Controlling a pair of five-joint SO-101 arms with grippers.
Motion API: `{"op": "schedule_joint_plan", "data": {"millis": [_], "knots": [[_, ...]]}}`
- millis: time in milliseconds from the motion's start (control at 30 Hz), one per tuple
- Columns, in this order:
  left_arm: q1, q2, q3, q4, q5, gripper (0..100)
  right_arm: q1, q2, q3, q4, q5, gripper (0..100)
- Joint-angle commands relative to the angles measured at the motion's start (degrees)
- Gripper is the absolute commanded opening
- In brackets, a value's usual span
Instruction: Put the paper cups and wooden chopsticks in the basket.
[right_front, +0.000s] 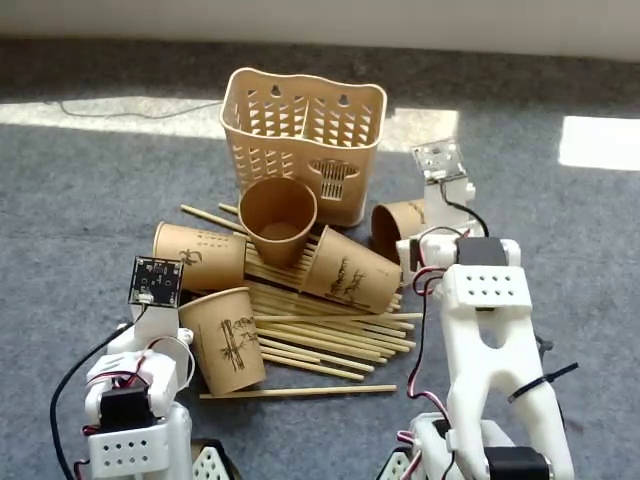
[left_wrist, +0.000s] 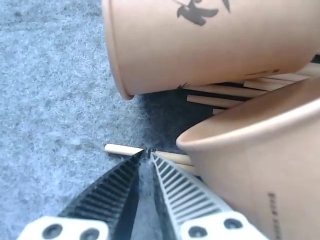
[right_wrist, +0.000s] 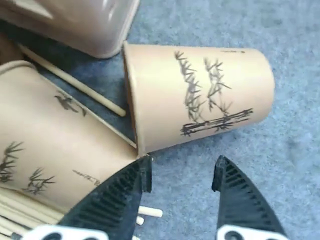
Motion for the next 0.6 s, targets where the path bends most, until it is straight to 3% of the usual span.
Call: {"op": "schedule_joint_plan", "data": {"millis": [0, 367, 567], "knots": [[0.5, -0.4, -0.2, -0.9, -0.4, 2, -4.6, -5.4, -0.7, 0.6, -0.6, 20.5], [0.2, -0.4, -0.2, -0.9, -0.4, 2, -7.2, -4.3, 6.4, -12.9, -0.6, 20.5], [-3.0, -0.4, -0.2, -0.9, -0.4, 2, -2.2, -2.7, 7.6, -15.6, -0.6, 20.5]]}}
